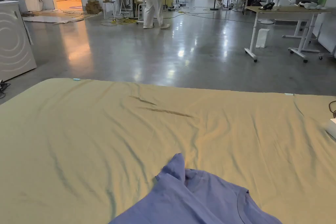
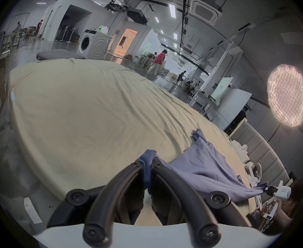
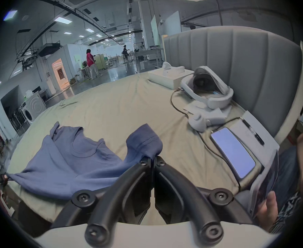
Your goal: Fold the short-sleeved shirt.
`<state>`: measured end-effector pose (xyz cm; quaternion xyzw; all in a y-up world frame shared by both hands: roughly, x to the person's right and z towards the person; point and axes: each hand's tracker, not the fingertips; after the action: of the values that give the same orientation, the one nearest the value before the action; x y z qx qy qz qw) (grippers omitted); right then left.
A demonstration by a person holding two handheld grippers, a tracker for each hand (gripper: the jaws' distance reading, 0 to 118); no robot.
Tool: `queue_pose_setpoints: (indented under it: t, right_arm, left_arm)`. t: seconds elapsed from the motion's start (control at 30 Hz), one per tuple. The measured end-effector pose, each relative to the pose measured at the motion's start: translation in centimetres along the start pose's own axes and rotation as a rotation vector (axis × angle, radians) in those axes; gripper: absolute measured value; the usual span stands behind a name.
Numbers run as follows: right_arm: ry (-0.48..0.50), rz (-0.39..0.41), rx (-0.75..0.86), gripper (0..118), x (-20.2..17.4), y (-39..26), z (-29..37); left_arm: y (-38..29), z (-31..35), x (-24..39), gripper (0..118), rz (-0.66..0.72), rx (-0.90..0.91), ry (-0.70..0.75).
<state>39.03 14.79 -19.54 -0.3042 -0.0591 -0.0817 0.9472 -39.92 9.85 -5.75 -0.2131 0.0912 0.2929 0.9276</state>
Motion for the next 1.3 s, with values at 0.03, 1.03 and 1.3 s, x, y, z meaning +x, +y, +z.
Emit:
queue_pose_setpoints:
  t: [0.03, 1.03, 1.3]
  right_arm:
    - [-0.004, -0.001, -0.014, 1, 0.4, -0.3, 0.0]
    - [0.155, 0.233, 0.249, 95, -10.3, -5.9, 13.6]
    - [0.307, 0.537, 0.322, 81, -18.8, -4.1, 16.5]
  left_arm:
    - [-0.3, 0.1, -0.1, 7, 0.001, -0.018, 0.011]
    - [-3.1, 12.1, 18.4, 86, -0.466, 0.116, 0.055]
    - [-2.9, 13.2, 23.7, 38, -0.524, 0.135, -0.074]
